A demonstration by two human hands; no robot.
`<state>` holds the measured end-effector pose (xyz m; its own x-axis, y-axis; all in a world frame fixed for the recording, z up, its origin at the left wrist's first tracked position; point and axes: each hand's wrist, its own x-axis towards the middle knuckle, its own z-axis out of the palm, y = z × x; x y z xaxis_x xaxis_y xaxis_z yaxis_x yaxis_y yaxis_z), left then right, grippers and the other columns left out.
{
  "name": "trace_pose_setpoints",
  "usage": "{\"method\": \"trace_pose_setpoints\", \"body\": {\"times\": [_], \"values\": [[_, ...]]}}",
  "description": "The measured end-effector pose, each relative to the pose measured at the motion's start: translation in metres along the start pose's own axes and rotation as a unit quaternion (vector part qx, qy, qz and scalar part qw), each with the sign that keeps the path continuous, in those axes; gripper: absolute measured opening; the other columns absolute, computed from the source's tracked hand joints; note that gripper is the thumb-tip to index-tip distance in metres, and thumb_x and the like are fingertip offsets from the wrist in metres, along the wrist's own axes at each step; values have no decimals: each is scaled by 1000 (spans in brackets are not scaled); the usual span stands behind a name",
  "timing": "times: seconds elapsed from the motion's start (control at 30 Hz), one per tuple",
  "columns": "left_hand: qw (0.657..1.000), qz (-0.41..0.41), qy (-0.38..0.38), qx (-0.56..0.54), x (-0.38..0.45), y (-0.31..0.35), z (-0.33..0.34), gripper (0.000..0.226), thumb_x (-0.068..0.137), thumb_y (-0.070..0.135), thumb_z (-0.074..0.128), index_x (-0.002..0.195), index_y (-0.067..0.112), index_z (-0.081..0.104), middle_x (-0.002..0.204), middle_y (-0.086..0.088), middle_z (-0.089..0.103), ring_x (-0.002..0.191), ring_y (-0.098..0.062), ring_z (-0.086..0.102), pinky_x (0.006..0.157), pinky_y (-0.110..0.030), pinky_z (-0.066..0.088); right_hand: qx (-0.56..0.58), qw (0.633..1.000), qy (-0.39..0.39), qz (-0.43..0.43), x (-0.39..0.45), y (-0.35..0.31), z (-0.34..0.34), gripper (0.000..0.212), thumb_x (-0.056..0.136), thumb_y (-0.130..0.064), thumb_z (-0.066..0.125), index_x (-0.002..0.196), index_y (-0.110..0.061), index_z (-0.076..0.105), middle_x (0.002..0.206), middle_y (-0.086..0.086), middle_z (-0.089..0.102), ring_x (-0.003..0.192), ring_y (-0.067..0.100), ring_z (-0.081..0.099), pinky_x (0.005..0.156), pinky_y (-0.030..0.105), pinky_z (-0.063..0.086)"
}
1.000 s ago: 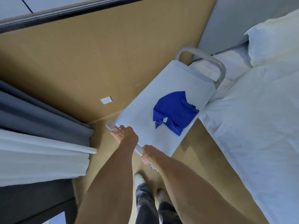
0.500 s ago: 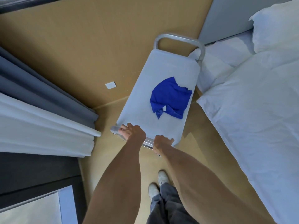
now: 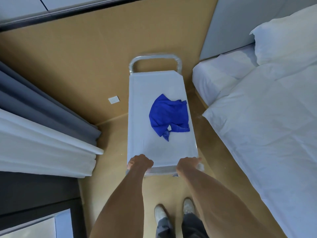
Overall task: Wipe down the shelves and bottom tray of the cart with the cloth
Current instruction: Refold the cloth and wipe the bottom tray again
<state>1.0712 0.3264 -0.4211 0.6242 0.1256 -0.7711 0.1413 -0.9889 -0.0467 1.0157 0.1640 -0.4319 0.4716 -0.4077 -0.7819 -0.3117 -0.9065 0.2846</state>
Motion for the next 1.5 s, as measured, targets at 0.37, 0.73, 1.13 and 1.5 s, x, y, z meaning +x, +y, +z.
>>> {"method": "trace_pose_setpoints", "body": {"times": [0.37,0.73,1.13,1.5], "values": [[963,115,-223,-99,-36,109,40,19,85,8,49,100,16,57,75,-7,53,72,-24,55,78,-31,50,13,996,85,39,58,116,-8,34,95,-29,54,127,-18,59,125,3,62,122,26,53,99,35,33],[993,51,56,-92,22,104,38,36,89,11,49,124,15,56,124,-8,59,113,-27,59,85,-30,48,124,976,81,-162,87,61,8,36,95,-19,51,131,-14,47,134,11,48,122,27,49,100,39,40],[994,-33,97,47,133,94,21,61,90,23,61,143,10,35,154,-23,18,144,-34,22,105,-35,39,139,985,41,-97,137,-6,32,87,99,-15,52,157,-13,-13,148,49,-18,144,60,-7,118,48,24],[992,-46,119,12,210,126,-53,81,85,59,64,138,7,31,149,-29,24,141,-39,22,104,-35,37,127,977,103,-134,221,5,-72,79,99,-7,50,159,-23,0,155,41,-12,149,50,-4,116,43,30]]}}
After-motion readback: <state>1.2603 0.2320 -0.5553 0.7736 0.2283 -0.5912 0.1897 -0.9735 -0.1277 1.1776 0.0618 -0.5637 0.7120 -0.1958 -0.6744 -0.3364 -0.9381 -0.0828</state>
